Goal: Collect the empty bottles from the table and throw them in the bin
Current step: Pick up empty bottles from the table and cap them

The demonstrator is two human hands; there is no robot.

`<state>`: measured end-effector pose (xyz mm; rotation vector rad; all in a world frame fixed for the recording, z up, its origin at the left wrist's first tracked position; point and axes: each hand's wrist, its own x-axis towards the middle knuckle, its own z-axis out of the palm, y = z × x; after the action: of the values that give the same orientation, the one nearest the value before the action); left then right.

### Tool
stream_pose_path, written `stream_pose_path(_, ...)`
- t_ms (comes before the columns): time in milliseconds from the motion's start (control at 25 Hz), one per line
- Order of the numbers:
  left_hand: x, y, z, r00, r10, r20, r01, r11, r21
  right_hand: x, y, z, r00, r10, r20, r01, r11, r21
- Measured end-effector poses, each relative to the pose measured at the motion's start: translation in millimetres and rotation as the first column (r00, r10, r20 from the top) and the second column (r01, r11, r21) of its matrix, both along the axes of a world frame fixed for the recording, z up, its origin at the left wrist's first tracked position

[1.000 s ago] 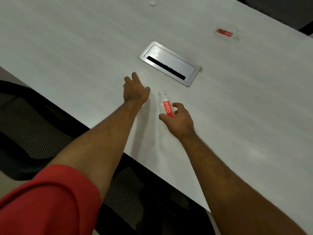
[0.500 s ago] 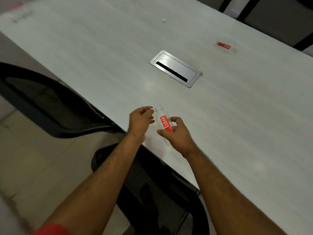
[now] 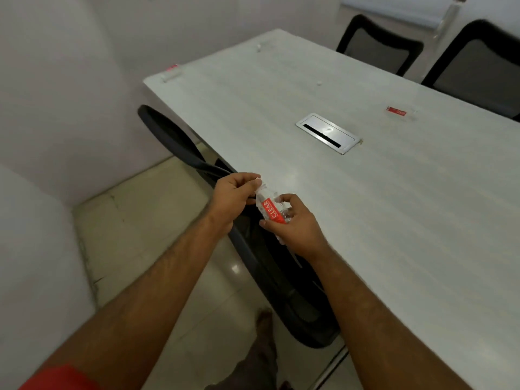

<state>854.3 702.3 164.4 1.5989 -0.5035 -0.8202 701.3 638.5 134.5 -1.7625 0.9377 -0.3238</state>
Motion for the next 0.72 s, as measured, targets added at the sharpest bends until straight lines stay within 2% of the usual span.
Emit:
stream_pose_path(120, -1.9, 55.4, 32.1, 0.988, 0.033, 0.151, -0.046, 0.995, 0.086, 0.4, 46.3, 18.1, 0.994, 0.041, 0.103, -0.029, 0.993, -0.116)
stream_pose_path(280, 9.4, 108.9, 47.7, 0.985, 0.114, 0.132, -0.136, 0.977, 0.166, 15.8, 91.4, 18.3, 0.975, 0.077, 0.208, -0.049, 0.990, -0.136)
stream_pose_path(440, 42.8, 149.2, 58.7, 0.992, 0.076, 0.105, -0.087, 0.991, 0.103, 52.4, 112.5, 27.1, 0.962, 0.157, 0.224, -0.132, 0.984, -0.123)
stream_pose_path(600, 112.7, 193.1, 59.4, 0.995, 0.016, 0.103, -0.018, 1.000, 0.020, 123.9, 130.6, 32.7, 0.928, 0.268, 0.259, -0.269, 0.963, -0.036)
stream_pose_path(720, 180.4, 228.5, 52.0, 0.997, 0.029, 0.074, -0.024, 0.997, -0.072, 195.0, 150.7, 28.8, 0.907, 0.320, 0.273, -0.334, 0.943, 0.005)
